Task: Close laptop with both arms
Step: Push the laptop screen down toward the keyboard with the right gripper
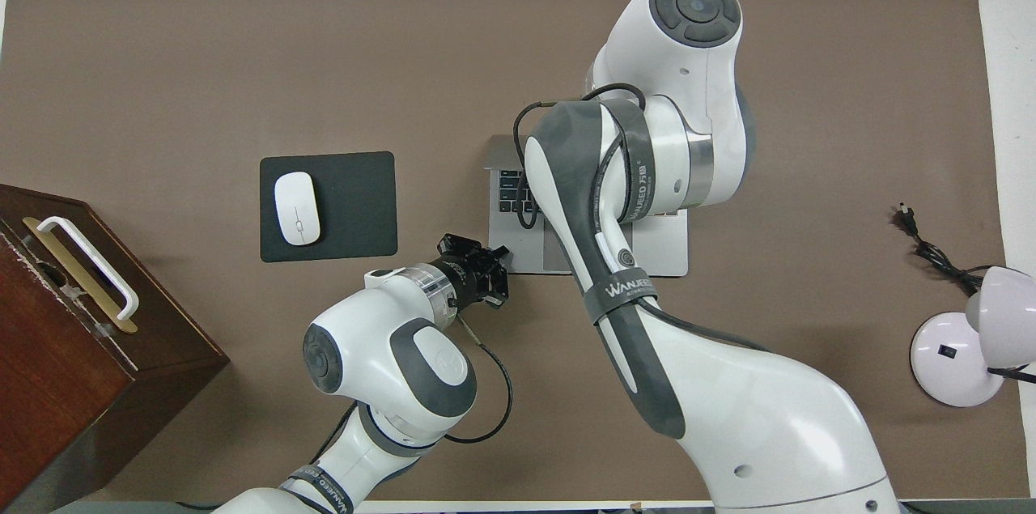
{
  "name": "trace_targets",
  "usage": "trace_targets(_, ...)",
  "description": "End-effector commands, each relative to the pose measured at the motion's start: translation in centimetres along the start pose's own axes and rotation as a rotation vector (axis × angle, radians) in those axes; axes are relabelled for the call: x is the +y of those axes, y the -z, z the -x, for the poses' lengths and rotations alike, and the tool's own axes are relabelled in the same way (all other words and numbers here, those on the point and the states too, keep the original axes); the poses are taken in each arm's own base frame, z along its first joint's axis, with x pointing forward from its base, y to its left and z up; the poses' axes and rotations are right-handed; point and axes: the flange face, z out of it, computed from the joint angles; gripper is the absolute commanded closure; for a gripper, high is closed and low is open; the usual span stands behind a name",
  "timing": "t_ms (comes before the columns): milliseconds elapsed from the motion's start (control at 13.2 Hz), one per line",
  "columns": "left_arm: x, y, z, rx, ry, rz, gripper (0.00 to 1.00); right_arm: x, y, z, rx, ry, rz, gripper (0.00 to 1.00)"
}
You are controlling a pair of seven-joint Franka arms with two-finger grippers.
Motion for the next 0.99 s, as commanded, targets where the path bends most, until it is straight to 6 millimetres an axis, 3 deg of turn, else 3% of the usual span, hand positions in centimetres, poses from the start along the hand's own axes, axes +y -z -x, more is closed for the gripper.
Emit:
trace_targets(0,-0.7,-1.3,-2.1,0.044,0.001,-0.004,1.0,1.8,-0.5,1.2,-0.064,-0.008,-0.07,1.0)
trace_targets(911,-0.7,-0.7,-3.5,0.066,-0.032,-0.007,1.0,3.8,-2.6,2.9,-0.16,-0.057,-0.108,1.0)
